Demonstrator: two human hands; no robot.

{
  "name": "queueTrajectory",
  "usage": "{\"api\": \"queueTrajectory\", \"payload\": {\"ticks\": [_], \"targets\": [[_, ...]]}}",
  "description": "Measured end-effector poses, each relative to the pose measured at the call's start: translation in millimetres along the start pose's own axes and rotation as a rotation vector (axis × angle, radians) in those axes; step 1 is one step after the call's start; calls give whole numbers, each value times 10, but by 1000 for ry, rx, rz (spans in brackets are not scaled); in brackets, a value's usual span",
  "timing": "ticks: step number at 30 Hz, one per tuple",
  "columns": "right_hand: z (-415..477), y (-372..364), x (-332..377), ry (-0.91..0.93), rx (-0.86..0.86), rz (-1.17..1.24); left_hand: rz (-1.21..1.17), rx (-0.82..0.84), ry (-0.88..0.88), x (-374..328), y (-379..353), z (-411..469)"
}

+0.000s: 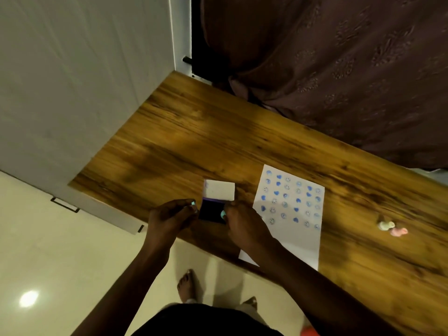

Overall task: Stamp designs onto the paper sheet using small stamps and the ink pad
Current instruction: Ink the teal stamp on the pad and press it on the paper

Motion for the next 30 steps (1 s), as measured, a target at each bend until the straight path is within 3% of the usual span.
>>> {"api": "queueTrajectory", "payload": {"ticks": [9, 11, 12, 13, 14, 15, 17, 24, 26, 30], "targets": [[-37, 6, 32, -40, 32, -116, -5, 59, 29, -23, -94, 31], [-67, 129, 6, -278, 192, -262, -9, 73, 26, -45, -130, 14], [-12, 126, -83, -340, 64, -293, -11, 83, 17, -56, -144, 8], [-6, 229, -92, -533, 25, -230, -6, 99, 3, -66, -166, -4], [-49, 275, -99, -540, 47, -112, -3, 115, -7, -73, -191, -14], [81, 118, -112, -327, -35, 14, -3, 126, -9, -73, -219, -20], [27, 148, -60, -95, 111, 278, -2, 137, 7, -71, -273, -26], [-100, 343, -617, -271, -131, 767, -18, 175, 56, 6, -490, -27], [-246, 388, -864, -352, -223, 756, -42, 192, 77, 25, -572, -32], [-535, 282, -1268, -485, -301, 454, -61, 192, 106, 76, -722, -41]]}}
Point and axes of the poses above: each hand's wrist, its own z-axis towards the middle knuckle, its own y-axis out of the back of the hand, x = y × z, the point moved 2 cm from there along z, towards the middle knuckle, and after that the axes turned 3 degrees about -z, right-handed, at the moved point
